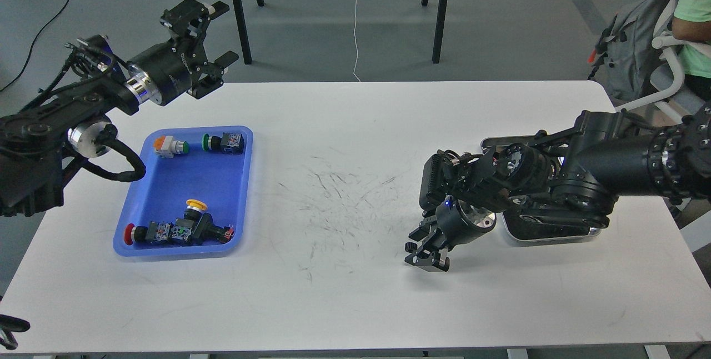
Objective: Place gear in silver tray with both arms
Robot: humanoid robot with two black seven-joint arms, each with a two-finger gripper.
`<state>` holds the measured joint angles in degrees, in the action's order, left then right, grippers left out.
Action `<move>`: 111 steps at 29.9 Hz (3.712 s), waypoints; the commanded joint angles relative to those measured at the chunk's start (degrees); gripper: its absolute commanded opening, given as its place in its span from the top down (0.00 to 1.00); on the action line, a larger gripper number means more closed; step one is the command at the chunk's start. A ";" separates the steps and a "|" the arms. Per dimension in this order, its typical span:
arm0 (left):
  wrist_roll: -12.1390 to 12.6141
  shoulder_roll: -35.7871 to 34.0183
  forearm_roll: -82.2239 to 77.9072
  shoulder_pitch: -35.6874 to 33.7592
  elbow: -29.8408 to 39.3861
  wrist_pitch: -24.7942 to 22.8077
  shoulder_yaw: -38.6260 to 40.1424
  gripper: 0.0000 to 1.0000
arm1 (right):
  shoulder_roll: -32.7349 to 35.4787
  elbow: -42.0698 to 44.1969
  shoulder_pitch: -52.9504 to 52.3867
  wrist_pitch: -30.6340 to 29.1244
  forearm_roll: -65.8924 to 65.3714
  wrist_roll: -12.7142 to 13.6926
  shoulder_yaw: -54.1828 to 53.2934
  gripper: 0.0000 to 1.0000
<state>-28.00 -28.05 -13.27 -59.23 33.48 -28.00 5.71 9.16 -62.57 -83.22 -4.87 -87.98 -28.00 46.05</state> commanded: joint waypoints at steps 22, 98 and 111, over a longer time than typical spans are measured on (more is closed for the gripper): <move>0.00 -0.25 0.00 0.60 -0.08 0.00 -0.09 0.00 | -0.19 2.10 0.08 1.62 0.18 0.00 -0.96 0.98; 0.00 4.76 -0.27 1.83 -0.17 0.00 -1.84 0.00 | 33.03 11.85 43.32 0.30 42.19 0.00 -45.53 0.74; 0.00 4.76 -0.27 2.01 -0.17 0.00 -1.84 0.00 | 35.22 12.12 43.32 -0.49 42.28 0.00 -50.61 0.26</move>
<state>-28.00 -23.29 -13.54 -57.22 33.31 -28.00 3.86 43.44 -50.40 -39.91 -4.73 -45.76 -28.00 -1.39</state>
